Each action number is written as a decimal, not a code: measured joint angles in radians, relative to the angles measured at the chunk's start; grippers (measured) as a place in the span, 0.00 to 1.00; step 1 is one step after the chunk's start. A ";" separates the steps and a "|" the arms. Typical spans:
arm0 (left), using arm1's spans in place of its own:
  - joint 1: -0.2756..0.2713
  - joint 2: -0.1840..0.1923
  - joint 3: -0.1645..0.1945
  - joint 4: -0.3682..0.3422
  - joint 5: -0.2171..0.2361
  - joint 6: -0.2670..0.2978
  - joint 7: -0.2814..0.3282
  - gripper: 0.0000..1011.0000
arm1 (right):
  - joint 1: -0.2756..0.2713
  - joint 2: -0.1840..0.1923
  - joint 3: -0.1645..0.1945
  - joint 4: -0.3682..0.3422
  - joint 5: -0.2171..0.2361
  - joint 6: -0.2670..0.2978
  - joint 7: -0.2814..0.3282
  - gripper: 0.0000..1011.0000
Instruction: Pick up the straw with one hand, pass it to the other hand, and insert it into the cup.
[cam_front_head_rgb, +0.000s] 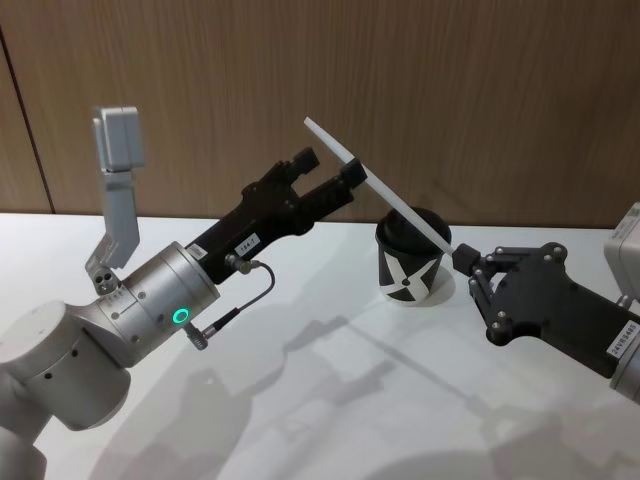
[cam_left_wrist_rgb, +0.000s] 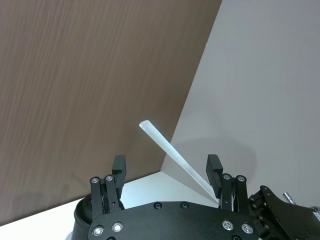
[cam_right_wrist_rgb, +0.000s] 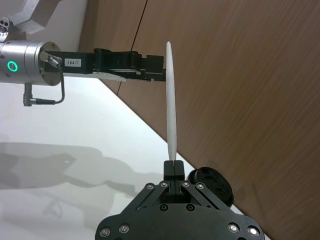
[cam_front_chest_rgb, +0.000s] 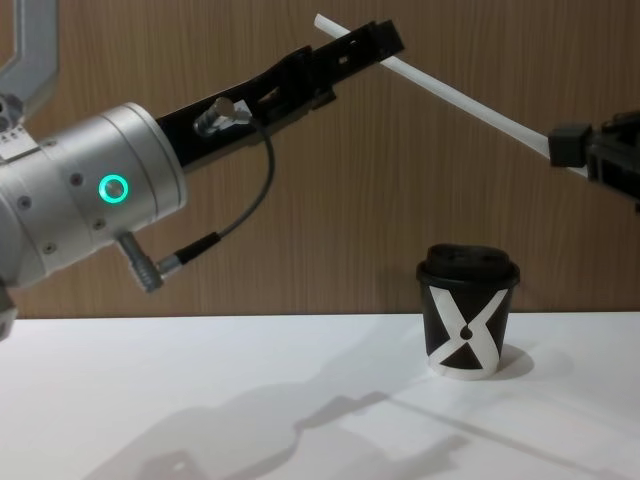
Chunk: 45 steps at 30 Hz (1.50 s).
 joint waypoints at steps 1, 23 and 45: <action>-0.002 -0.001 0.002 0.002 -0.001 0.000 0.000 0.99 | 0.000 0.000 0.000 0.000 0.000 0.000 0.000 0.00; -0.049 -0.025 0.035 0.051 -0.039 0.004 -0.026 0.99 | 0.000 0.000 0.000 0.000 0.000 0.000 0.000 0.00; -0.053 -0.022 0.048 0.058 -0.053 -0.010 -0.033 0.99 | 0.000 0.000 0.000 0.000 0.000 0.000 0.000 0.00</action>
